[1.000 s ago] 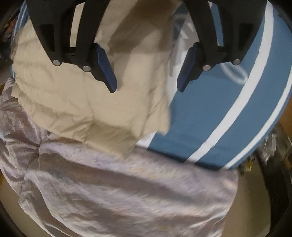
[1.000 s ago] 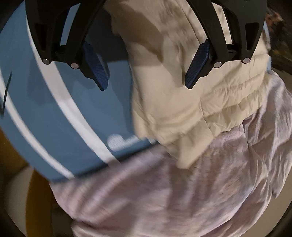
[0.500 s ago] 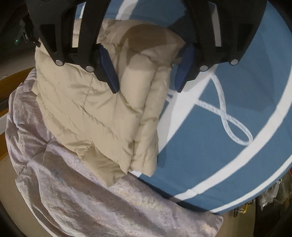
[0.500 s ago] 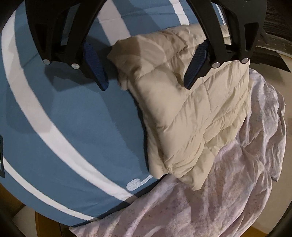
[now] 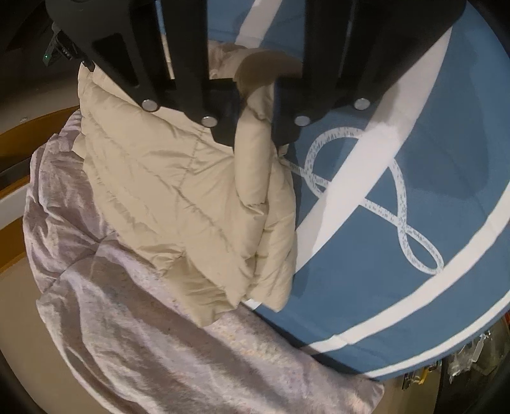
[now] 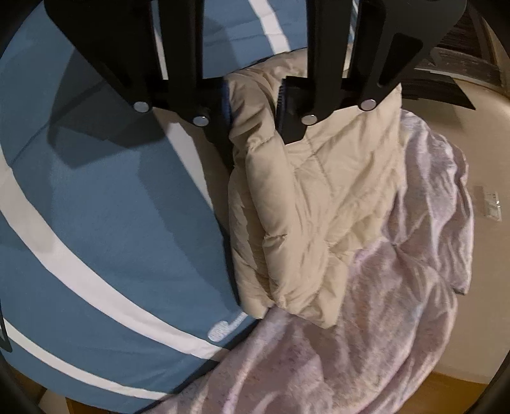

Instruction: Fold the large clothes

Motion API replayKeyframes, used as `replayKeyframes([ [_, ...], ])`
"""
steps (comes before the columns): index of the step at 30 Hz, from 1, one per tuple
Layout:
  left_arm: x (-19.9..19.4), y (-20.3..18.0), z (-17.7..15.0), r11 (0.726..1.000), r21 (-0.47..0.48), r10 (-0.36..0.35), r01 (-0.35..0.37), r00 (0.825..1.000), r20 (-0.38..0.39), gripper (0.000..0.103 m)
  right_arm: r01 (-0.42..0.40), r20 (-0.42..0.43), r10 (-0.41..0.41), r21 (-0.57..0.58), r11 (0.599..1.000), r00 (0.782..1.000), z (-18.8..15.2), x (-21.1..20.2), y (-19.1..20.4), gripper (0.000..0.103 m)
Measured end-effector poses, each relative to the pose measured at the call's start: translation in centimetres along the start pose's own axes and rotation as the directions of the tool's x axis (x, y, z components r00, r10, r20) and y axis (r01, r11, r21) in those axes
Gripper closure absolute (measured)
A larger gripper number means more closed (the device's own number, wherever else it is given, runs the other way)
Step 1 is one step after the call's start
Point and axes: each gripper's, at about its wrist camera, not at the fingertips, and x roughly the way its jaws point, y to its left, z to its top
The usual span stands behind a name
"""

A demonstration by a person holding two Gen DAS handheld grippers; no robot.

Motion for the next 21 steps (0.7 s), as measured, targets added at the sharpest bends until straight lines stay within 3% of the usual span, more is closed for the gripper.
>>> replayKeyframes([
  [9, -4.4, 2.0, -0.9, 1.0, -0.022, -0.01, 0.011, 0.998, 0.06, 0.092, -0.049, -0.025, 0.048, -0.053, 0.997, 0.999, -2.8, -2.6, 1.0, 0.084],
  [21, -11.2, 9.0, -4.7, 0.995, -0.082, 0.067, -0.057, 0.991, 0.119, 0.092, -0.08, -0.131, 0.063, -0.128, 0.989, 0.989, -11.1, -3.6, 1.0, 0.084],
])
